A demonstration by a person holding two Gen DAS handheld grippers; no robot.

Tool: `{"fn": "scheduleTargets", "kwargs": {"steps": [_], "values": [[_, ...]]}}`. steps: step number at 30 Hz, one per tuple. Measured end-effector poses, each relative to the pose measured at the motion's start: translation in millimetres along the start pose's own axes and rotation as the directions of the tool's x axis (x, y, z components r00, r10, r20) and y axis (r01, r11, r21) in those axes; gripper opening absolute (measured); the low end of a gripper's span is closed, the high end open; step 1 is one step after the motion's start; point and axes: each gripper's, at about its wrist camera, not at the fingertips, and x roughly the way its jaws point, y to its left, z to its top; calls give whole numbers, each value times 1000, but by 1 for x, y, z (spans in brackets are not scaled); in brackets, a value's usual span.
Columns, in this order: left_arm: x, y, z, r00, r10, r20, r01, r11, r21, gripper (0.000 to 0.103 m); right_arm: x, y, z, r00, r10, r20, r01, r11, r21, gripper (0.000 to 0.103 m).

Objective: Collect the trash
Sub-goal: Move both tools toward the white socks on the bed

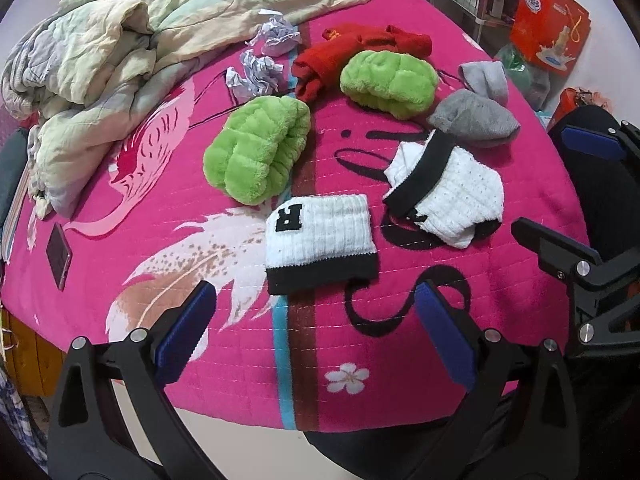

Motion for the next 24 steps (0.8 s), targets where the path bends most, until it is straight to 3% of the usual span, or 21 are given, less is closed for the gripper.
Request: {"fn": "scheduleTargets", "kwargs": {"steps": [24], "values": [[2, -2, -4, 1000, 3, -10, -3, 1000, 18, 97, 1, -1, -2, 1000, -2, -1, 2, 999, 41, 95]]}}
